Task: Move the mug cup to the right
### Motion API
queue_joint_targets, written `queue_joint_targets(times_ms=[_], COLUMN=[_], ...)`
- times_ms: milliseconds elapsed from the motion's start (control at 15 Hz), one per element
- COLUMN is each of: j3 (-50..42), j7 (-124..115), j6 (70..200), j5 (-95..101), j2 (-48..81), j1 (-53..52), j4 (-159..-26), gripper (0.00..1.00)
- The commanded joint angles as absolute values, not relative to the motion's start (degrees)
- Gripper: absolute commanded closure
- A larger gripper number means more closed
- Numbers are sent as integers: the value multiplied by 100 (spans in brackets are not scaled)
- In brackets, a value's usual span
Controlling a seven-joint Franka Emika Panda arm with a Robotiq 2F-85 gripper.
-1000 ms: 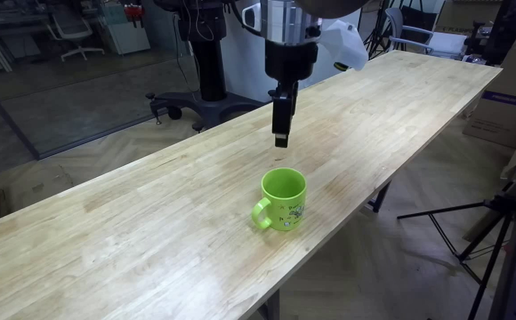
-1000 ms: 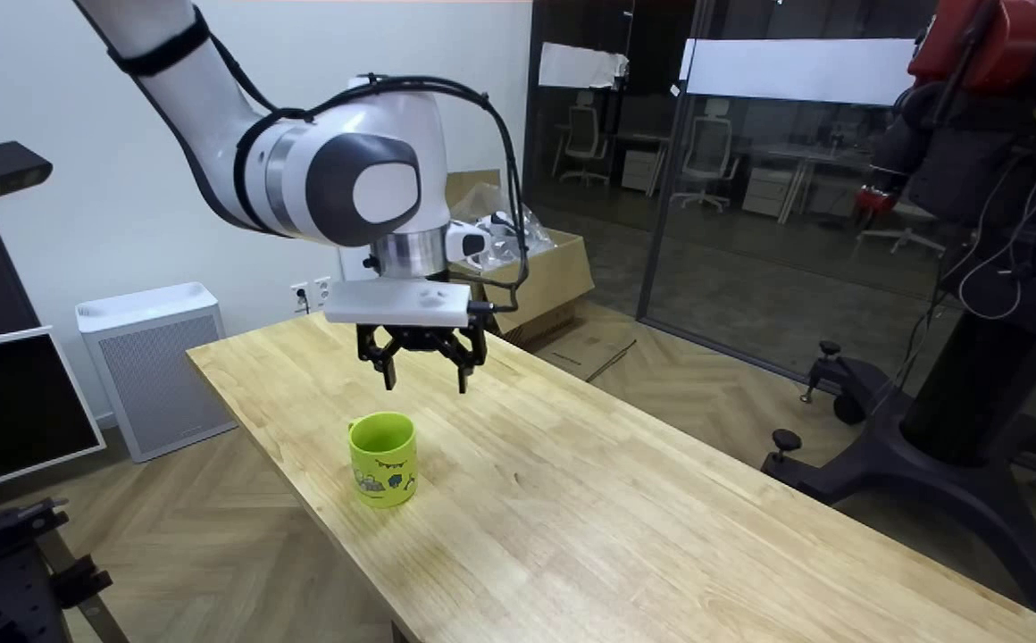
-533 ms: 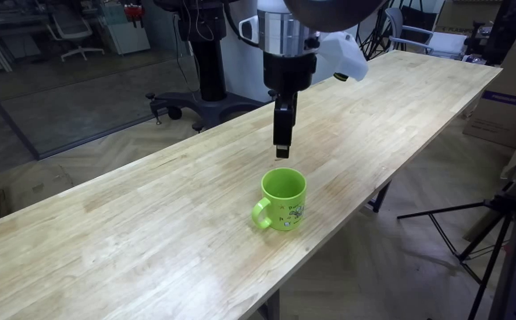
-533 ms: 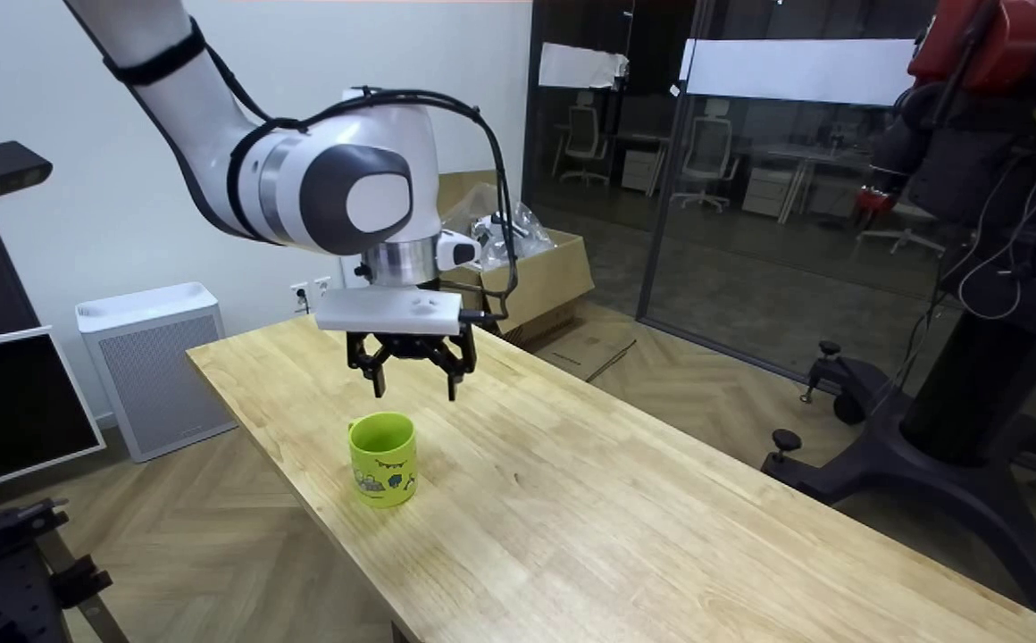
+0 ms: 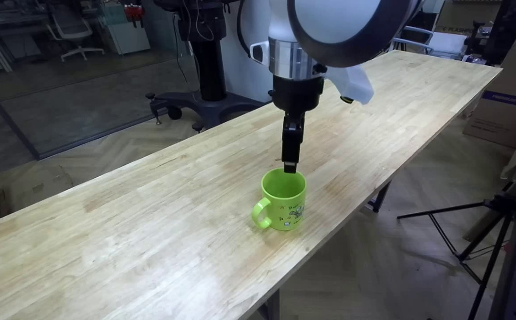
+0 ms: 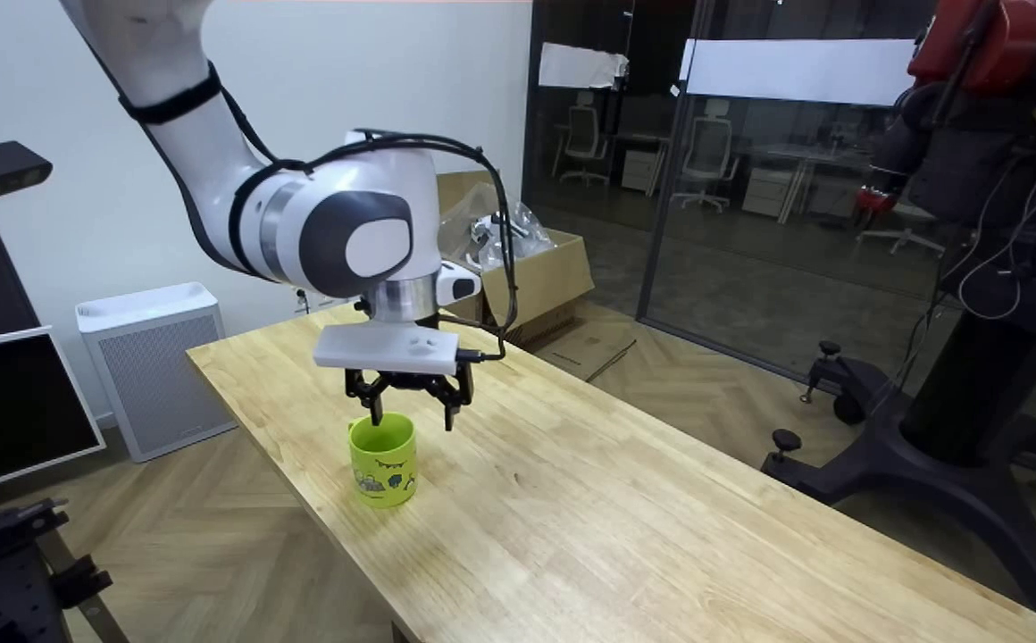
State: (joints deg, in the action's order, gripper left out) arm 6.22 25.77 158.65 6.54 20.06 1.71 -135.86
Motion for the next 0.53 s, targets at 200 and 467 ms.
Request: queue_joint_targets(times_ms=[200,467], j3=[675,694], j7=[2575,2624], j6=[16208,16168], j5=[709,749], j2=[2475,2685], j1=[331,377], j4=[-13423,-13263], gripper=[0,26])
